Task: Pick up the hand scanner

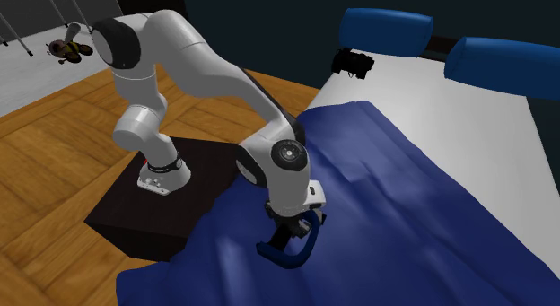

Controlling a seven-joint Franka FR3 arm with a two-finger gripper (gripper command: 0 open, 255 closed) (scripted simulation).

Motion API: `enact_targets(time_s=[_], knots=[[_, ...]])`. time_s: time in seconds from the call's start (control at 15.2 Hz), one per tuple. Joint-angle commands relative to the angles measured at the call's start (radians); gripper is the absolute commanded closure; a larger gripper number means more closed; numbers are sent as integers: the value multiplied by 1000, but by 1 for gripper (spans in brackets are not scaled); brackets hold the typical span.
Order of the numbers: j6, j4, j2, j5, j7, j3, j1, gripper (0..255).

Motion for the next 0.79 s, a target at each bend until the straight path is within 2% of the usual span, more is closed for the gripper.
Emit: enact_targets(time_s=[0.0, 0.73], knots=[[-20, 8, -17, -14, 9, -6, 4, 255], [-146, 76, -92, -77, 54, -25, 21, 255]])
